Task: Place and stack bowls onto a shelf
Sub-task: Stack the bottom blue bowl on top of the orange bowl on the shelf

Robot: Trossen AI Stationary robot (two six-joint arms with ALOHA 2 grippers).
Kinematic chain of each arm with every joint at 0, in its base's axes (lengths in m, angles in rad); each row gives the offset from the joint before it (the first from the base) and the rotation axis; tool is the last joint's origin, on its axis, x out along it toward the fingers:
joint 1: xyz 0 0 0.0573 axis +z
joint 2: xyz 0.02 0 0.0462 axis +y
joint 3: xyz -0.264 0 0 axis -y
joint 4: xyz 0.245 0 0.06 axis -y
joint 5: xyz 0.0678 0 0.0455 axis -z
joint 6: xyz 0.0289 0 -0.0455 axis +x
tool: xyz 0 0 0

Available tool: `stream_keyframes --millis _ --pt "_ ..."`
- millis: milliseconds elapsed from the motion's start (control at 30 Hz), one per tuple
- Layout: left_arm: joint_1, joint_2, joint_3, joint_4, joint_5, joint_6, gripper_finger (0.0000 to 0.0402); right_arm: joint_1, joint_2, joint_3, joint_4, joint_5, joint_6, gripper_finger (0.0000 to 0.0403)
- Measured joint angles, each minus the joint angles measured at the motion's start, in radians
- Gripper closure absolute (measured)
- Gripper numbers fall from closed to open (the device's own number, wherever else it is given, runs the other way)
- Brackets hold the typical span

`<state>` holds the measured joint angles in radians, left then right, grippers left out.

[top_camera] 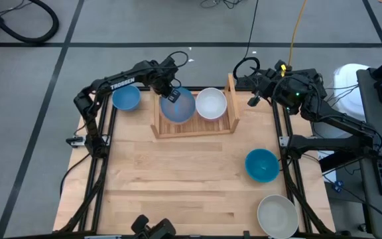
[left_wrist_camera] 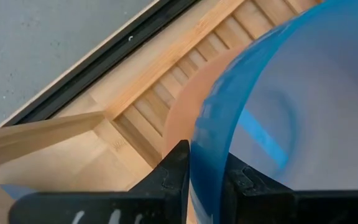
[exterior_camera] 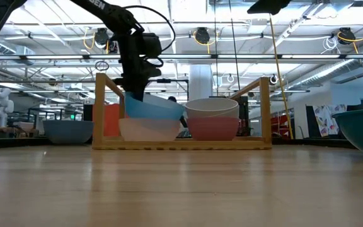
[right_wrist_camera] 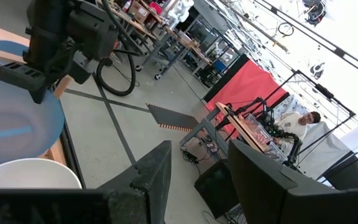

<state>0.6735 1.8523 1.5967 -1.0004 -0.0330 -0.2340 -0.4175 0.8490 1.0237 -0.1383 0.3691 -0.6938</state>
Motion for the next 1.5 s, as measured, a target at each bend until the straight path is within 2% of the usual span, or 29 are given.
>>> stream_keyframes --millis 267,467,833,1000,1300,1500 --pt "-0.003 -0.001 0.002 0.006 -0.001 0.045 0.0355 0.000 0.000 0.000 0.000 0.000 -0.001 0.0250" --pt "-0.003 -0.002 0.002 0.006 0.000 0.005 0.0355 0.000 0.000 0.000 0.000 0.000 -0.001 0.0250" --pt "-0.008 -0.002 0.004 -0.093 -0.015 -0.015 0.0355 0.000 0.000 0.000 0.000 0.000 -0.003 0.0250" --pt "-0.008 -0.002 0.004 -0.095 -0.016 0.038 0.0355 0.000 0.000 0.000 0.000 0.000 -0.003 0.0250" --pt "-0.009 -0.003 0.004 -0.096 -0.020 0.075 0.0385 0.000 0.000 0.000 0.000 0.000 -0.007 0.0250" --pt "-0.021 -0.004 0.004 -0.082 -0.020 0.075 0.0358 0.000 0.000 0.000 0.000 0.000 -0.007 0.0250"
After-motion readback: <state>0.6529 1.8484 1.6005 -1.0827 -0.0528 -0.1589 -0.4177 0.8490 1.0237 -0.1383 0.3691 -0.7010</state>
